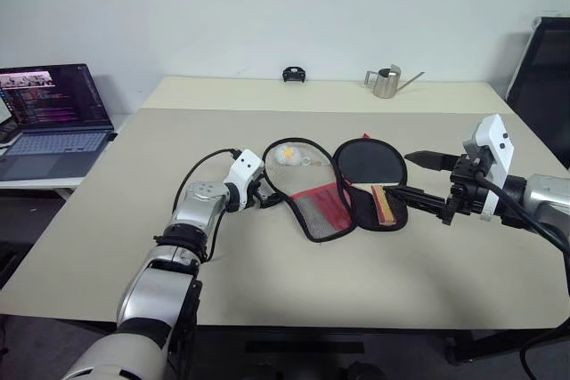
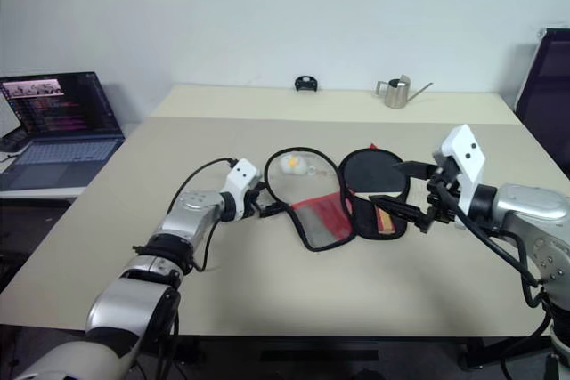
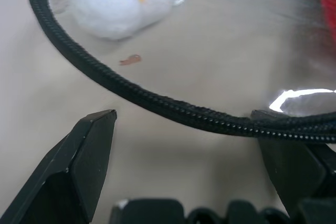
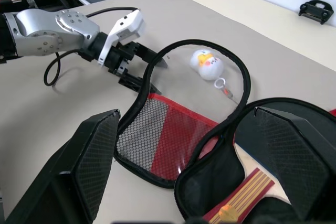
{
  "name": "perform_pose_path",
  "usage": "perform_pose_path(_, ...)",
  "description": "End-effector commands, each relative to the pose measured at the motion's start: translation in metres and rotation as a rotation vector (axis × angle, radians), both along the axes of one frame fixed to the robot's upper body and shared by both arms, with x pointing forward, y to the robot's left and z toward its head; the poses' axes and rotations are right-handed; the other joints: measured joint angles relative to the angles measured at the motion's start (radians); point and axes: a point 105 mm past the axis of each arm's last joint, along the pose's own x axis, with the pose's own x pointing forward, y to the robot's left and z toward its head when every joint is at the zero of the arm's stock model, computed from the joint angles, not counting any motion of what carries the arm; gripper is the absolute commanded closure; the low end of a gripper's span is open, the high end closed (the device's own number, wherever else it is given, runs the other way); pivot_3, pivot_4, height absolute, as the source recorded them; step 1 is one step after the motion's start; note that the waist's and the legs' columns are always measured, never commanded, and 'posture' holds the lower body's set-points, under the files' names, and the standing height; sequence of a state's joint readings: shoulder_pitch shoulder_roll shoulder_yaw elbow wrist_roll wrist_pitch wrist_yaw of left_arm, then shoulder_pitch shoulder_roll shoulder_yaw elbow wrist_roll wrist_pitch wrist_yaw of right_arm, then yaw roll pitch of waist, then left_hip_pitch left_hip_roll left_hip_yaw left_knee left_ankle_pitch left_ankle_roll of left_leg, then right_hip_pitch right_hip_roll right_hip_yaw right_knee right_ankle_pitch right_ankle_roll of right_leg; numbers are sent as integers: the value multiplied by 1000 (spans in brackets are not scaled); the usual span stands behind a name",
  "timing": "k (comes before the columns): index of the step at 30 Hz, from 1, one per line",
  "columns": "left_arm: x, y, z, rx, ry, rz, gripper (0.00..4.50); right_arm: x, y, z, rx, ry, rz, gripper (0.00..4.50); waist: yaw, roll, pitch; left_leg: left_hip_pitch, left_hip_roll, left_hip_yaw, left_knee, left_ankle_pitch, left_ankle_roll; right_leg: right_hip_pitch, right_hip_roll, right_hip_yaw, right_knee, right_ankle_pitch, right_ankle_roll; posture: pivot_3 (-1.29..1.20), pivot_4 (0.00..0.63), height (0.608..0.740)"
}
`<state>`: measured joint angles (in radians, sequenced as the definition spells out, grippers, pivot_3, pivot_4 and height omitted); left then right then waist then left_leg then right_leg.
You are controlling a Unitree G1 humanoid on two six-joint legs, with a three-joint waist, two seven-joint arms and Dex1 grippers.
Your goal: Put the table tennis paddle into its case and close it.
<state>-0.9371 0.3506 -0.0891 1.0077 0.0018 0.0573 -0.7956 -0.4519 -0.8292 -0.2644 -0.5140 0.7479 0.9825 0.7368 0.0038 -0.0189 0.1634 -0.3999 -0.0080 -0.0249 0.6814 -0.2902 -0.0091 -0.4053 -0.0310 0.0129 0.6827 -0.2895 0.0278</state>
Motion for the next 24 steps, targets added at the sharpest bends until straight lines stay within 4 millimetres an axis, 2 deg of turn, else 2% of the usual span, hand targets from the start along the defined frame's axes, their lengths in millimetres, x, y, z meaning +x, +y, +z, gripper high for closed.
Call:
perform_pose_path(1,7,-29,31,-50,-86,-71,0,-3,-3,13,-4,-63,0,15,3,0,0,0,0,0,0,0,0,0,0,0,0,0,0,0,150,740)
perform_pose_path(10,3,-89,64,-85,-168,-239,0,-3,-19,10,-26,-27,-63,15,1,-1,0,0,0,1,0,0,0,0,0,0,0,0,0,0,150,740)
perform_pose_path(17,0,-123,68,-68,-184,-298,0,-7,-19,7,-23,-12,-72,15,0,-1,0,0,0,1,0,0,0,0,1,1,0,0,0,0,150,740)
perform_pose_path(24,0,-146,73,-54,-199,-301,0,-10,-18,5,-16,-1,-91,15,-1,-1,1,0,0,1,0,0,0,0,2,1,0,0,0,0,150,740)
